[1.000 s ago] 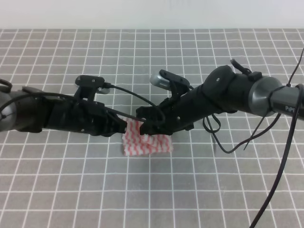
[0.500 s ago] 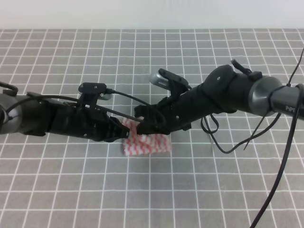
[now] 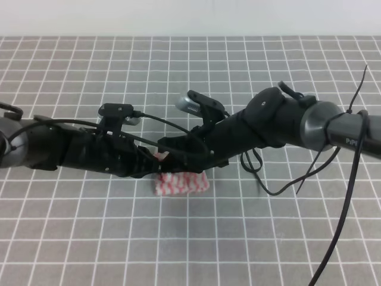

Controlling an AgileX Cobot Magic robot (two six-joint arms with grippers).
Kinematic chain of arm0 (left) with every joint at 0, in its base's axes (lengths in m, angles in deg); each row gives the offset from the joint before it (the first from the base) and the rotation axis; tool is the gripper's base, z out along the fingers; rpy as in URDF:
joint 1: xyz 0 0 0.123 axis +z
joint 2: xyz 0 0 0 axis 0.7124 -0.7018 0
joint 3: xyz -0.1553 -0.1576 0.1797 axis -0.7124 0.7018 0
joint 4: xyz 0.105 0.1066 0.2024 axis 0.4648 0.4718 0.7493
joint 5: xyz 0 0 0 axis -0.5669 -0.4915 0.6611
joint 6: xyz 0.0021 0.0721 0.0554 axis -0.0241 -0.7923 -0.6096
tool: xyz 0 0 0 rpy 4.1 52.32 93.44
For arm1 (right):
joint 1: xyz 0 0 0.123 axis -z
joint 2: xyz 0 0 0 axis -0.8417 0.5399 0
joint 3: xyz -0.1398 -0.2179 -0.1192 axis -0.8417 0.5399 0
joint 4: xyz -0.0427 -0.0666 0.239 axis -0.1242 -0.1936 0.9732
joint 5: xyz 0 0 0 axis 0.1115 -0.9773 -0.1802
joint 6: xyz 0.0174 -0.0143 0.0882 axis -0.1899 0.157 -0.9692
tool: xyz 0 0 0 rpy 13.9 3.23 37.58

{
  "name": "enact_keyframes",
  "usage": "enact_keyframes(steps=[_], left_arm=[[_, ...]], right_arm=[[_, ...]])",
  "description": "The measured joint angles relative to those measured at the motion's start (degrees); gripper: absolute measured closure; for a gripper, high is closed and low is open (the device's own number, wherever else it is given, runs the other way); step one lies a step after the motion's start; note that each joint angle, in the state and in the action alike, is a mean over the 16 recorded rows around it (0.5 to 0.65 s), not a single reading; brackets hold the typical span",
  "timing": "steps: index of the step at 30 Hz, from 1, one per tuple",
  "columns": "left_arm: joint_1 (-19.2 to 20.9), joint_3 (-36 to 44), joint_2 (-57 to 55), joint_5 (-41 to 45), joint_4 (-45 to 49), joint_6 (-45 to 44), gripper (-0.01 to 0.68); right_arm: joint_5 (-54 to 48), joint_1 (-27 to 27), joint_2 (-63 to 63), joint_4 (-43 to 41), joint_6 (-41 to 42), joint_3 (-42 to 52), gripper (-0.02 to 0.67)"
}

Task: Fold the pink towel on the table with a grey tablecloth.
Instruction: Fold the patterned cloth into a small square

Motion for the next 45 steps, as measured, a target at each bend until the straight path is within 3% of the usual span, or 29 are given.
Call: enact_keyframes(steps=[15,31,36,45], left_arm=[[1.11,0.15,2.36,-1.02,0.77,-0.01,0.677],[2.85,0.23,4.83,-1.20,1.07,0.01,0.677],[2.71,0.23,4.88,0.56,0.96,0.04,0.677],[2.00,0.23,4.96,3.51,1.35,1.44,0.676]], right_arm=[[-0.92,0.30,0.77,0.00,0.04,-0.49,0.651],[-7.07,1.46,0.70,4.18,0.30,-1.43,0.427],[-10.41,3.12,0.75,2.65,0.23,-3.00,0.464],[-16.23,5.63,0.83,-5.75,-2.01,-5.51,0.604]])
